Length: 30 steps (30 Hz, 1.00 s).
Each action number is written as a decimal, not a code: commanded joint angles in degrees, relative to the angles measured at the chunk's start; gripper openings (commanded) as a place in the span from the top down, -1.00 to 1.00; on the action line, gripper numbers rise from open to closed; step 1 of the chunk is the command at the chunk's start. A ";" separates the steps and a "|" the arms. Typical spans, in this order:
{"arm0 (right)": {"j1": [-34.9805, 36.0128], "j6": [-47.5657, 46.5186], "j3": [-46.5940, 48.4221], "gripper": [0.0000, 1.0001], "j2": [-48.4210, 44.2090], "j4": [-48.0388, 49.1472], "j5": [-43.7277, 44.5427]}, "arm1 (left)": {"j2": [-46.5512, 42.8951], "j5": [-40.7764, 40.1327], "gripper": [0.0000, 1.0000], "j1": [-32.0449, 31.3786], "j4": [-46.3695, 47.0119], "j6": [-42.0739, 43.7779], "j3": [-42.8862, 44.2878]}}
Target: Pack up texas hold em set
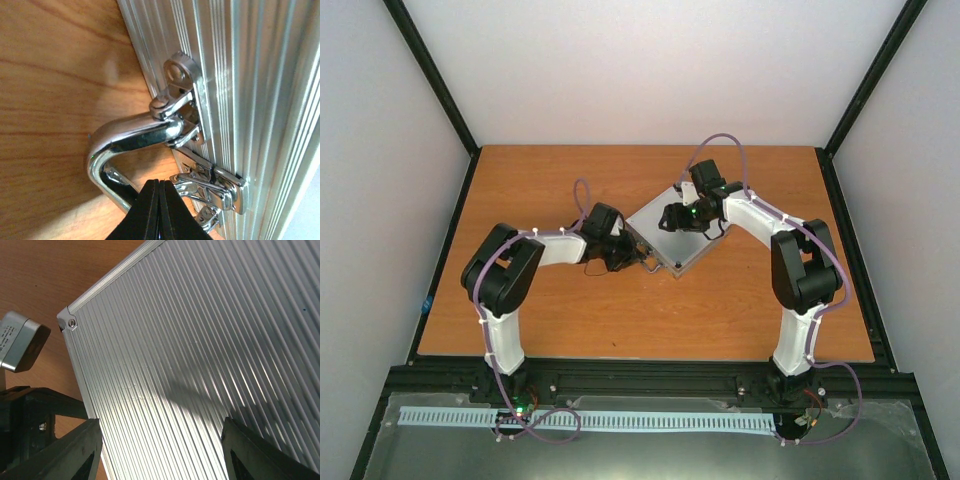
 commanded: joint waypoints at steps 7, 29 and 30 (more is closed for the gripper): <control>0.11 0.65 -0.94 -0.34 3.47 -2.96 -0.51 | 5.66 -0.58 0.98 -0.48 -1.26 0.43 6.55; 0.07 -1.92 1.48 -0.40 0.12 -7.00 2.62 | -6.77 -3.42 -0.15 -0.48 -16.23 13.06 7.63; 0.08 -2.11 1.78 -0.41 -0.74 -7.45 3.35 | -8.37 -3.90 -0.35 -0.48 -17.75 13.93 7.84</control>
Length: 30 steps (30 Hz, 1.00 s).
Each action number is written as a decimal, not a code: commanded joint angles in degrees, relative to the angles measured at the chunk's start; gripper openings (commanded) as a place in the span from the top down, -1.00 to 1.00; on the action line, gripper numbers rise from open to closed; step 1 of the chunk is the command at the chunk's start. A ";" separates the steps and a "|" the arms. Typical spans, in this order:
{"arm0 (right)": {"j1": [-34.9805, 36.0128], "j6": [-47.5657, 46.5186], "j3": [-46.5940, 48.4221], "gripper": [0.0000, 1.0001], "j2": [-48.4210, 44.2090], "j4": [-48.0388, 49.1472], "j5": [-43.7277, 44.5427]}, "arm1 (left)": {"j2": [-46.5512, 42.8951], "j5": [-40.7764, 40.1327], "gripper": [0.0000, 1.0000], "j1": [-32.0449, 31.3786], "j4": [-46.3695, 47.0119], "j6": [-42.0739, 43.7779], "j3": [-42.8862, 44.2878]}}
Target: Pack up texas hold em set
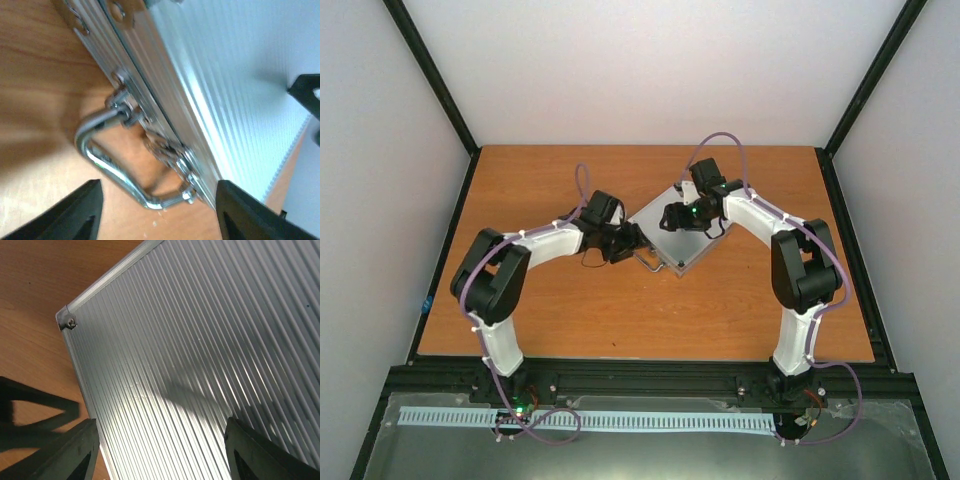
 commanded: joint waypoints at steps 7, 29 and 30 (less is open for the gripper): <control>0.44 -2.19 3.05 -0.99 -8.04 -10.81 8.73 | -17.81 -6.05 -0.99 -0.57 -19.51 12.95 4.25; 0.42 2.28 2.56 -1.00 -25.66 -17.07 39.14 | -32.87 -18.23 -1.00 7.30 -32.94 32.06 10.58; 0.44 2.26 2.70 -1.00 -25.62 -17.26 39.10 | -32.74 -18.03 -1.00 7.26 -32.80 31.91 10.61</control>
